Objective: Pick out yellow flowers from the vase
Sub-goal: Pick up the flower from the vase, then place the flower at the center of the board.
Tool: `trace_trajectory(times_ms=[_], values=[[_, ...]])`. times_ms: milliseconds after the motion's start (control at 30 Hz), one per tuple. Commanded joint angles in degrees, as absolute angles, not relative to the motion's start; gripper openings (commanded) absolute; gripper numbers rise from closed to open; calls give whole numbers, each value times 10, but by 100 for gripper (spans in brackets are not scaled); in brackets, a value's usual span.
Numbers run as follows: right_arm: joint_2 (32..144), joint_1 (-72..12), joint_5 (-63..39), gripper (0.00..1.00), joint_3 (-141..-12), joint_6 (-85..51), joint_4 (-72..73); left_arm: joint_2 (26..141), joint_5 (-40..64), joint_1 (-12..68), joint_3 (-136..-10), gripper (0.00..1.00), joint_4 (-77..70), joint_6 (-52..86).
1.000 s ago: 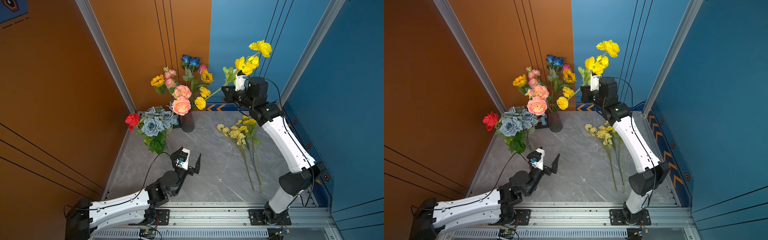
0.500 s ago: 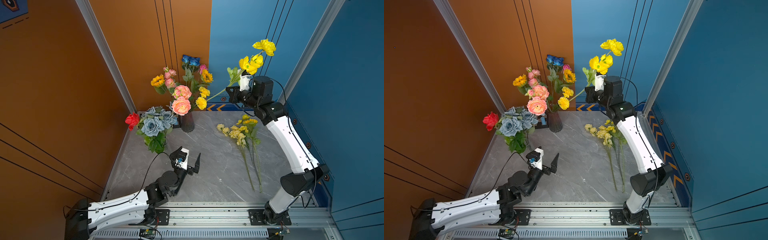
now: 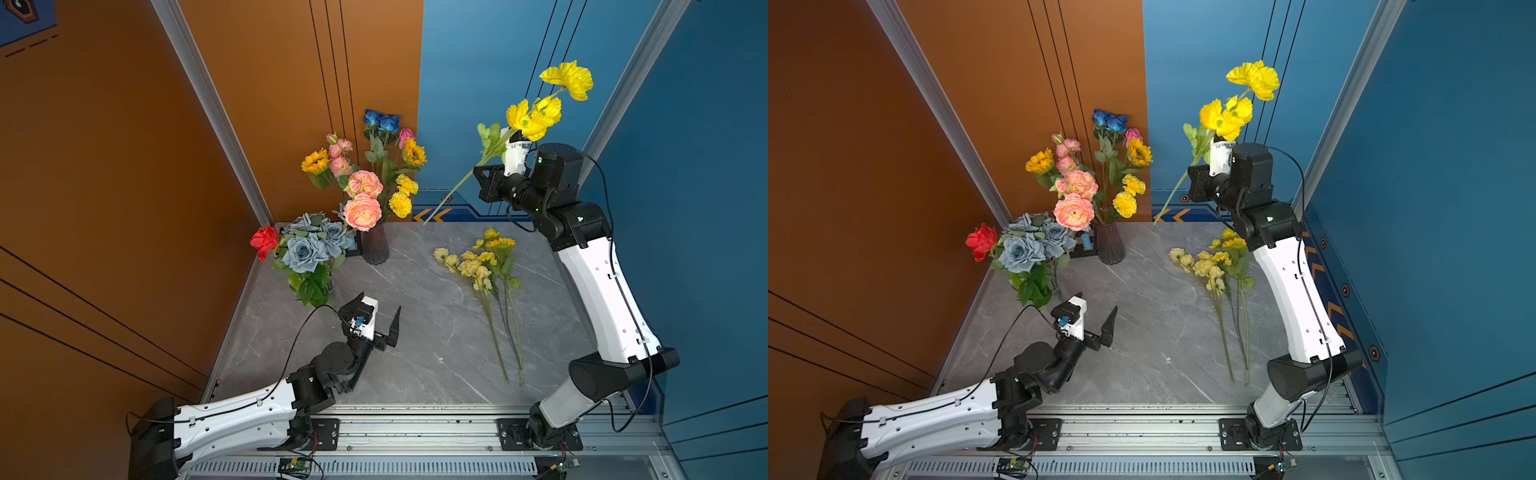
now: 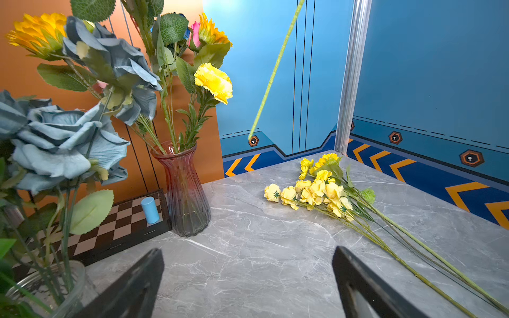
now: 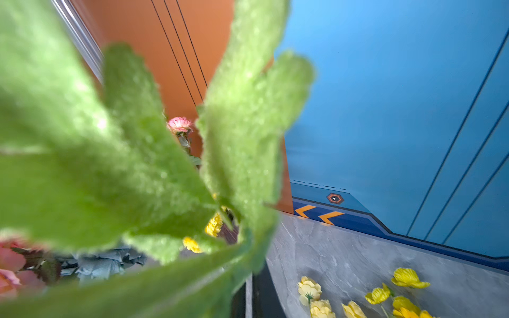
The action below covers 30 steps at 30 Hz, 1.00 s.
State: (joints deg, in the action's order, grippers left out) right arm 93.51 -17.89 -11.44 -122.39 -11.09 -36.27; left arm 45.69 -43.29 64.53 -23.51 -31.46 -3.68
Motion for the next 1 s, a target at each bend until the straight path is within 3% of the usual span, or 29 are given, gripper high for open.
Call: trace_trajectory(times_ms=[0,400,667,967], values=[[912,-165,-55,0,-1246,-92,-476,447,-442,653,-251,98,-311,-50],[929,-206,92,0,-1401,-88,-808,435,-426,662,-249,98,-310,-53],[922,-206,174,0,-1309,-96,-872,421,-419,667,-249,98,-309,-69],[948,-151,105,0,-1168,-95,-793,420,-419,678,-257,98,-295,-98]])
